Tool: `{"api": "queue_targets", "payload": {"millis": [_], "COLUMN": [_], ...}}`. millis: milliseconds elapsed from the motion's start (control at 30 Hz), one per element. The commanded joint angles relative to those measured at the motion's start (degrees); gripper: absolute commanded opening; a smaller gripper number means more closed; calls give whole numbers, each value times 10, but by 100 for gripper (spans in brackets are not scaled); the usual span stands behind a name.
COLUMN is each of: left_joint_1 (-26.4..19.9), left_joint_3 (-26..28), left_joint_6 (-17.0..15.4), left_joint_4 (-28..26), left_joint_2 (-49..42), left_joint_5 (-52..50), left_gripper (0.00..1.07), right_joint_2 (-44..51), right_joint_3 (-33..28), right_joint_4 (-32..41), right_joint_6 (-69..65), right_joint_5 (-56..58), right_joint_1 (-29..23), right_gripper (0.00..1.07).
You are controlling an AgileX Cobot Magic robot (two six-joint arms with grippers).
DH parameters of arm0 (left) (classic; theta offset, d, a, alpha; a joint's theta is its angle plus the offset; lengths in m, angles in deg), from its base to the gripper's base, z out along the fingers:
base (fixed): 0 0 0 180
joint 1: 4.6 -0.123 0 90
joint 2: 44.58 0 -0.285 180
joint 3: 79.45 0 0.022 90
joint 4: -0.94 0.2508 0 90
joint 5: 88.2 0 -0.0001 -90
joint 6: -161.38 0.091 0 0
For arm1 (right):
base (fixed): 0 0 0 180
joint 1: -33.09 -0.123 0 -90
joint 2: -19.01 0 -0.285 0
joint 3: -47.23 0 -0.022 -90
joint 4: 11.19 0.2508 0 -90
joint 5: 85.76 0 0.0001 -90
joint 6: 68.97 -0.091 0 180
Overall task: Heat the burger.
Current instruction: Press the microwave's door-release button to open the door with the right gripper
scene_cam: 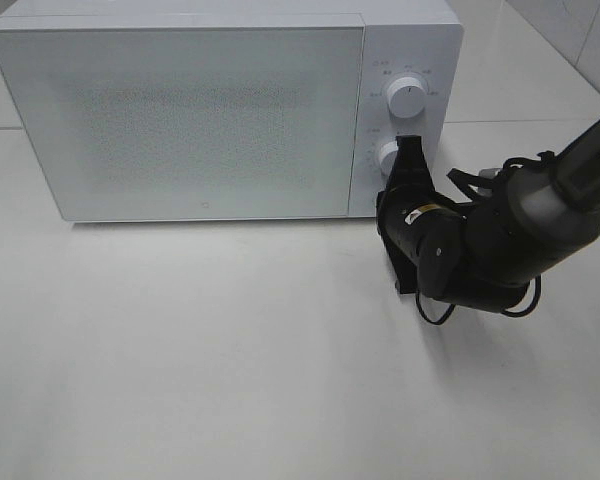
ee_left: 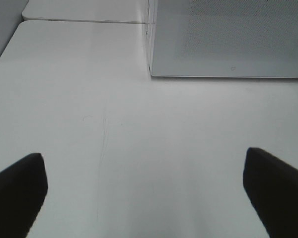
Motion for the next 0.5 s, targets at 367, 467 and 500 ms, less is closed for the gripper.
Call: {"api": "queue_targets", "payload": {"millis": [367,467,500], "left_joint_1": [-1,-1,-1], "left_joint_3": [-1,-1,-1], "left_joint_6": [0,0,0], "left_joint_4": [3,3,3], "left_joint_2": [-11,-11,-11], "left_joint_5": [-1,-1,-1], "left_gripper": [100,100,100], "right_joint_2": [-32,-32,-32], "right_joint_3": [52,58,61], "right_joint_4": [9,9,9], "right_joint_6": [15,20,22], "right_joint_5": [-10,-23,-49], "right_joint_1": [22,22,22], "right_gripper": [0,0,0]}}
